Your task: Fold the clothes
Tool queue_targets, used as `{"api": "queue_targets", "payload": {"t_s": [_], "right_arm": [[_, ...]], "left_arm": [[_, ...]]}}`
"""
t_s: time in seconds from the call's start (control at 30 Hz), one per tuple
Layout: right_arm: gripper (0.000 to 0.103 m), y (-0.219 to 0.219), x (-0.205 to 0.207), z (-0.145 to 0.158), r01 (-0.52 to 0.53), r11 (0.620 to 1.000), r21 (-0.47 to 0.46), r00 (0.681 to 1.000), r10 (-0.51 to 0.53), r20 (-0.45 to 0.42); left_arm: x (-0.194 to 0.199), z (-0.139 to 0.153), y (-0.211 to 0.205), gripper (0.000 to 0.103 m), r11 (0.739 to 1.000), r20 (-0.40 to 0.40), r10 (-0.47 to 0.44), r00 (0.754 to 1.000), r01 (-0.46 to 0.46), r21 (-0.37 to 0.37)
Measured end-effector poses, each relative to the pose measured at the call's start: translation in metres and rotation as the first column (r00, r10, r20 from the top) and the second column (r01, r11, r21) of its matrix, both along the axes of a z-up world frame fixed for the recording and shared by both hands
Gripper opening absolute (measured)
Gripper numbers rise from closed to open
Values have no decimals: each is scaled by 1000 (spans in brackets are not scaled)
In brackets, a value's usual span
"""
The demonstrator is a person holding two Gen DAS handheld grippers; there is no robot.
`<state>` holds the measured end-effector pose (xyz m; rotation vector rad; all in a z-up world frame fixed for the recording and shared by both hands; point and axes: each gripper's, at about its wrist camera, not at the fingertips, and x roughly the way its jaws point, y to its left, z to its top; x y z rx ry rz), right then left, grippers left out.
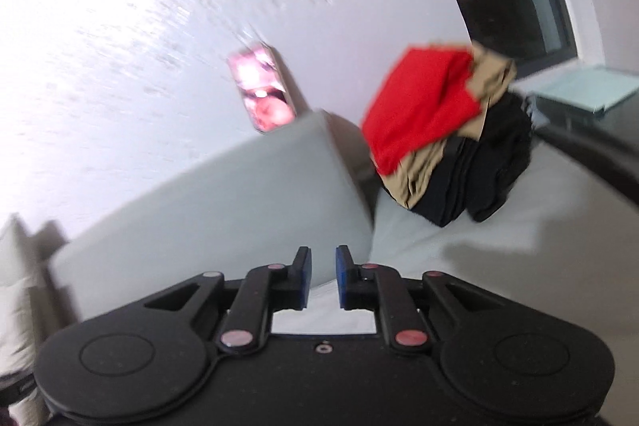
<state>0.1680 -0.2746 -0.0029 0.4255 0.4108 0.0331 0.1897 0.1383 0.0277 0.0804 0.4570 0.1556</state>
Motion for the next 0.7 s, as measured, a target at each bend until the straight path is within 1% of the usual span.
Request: {"api": "queue_targets", "payload": {"t_s": [0.03, 0.07, 0.13, 0.17, 0.23, 0.3, 0.33, 0.37, 0.43, 0.5, 0.53, 0.57, 0.6, 0.7], "right_arm": [[18, -6, -10, 9, -15, 1000, 1, 1000, 15, 7], [20, -12, -21, 19, -31, 1000, 3, 999, 31, 14], [22, -20, -51, 30, -58, 998, 13, 998, 58, 13], [23, -22, -67, 36, -68, 998, 18, 998, 68, 9], [24, -25, -94, 41, -82, 996, 18, 996, 82, -17], [30, -24, -114, 35, -101, 994, 32, 992, 103, -73], [36, -23, -125, 32, -114, 992, 45, 987, 118, -109], [38, -20, -133, 24, -126, 990, 63, 979, 135, -154], [38, -12, -138, -3, -148, 985, 86, 955, 165, -247], [35, 3, -147, -29, -173, 983, 66, 924, 185, -334], [33, 12, -153, -40, -193, 980, 52, 909, 198, -366], [23, 20, -156, -51, -217, 975, 42, 896, 217, -387], [20, 28, -157, -60, -242, 970, 30, 884, 233, -405], [20, 52, -153, -79, -301, 953, -20, 857, 262, -444]], "left_arm": [[-19, 12, -4, 15, 1000, 7, -16, 1000, 16, -10], [-37, 22, -7, 19, 999, 11, -30, 999, 30, -20], [-67, 32, -6, 24, 998, -6, -44, 999, 44, -44], [-82, 32, -5, 24, 997, -17, -50, 999, 49, -52], [-106, 27, -5, 26, 997, -50, -61, 997, 58, -60], [-122, 10, -6, 26, 995, -114, -63, 991, 53, -88], [-130, -2, -8, 26, 993, -149, -65, 987, 49, -107], [-137, -16, -12, 26, 991, -189, -58, 980, 34, -128], [-148, -47, -16, 25, 984, -267, -54, 962, 7, -176], [-156, -76, -22, 25, 977, -337, -67, 939, -6, -213], [-157, -88, -26, 23, 978, -363, -78, 928, 0, -211], [-158, -97, -31, 21, 980, -376, -91, 922, 16, -199], [-158, -105, -36, 21, 982, -385, -102, 917, 31, -186], [-146, -117, -43, 22, 991, -373, -92, 923, 48, -127]]}}
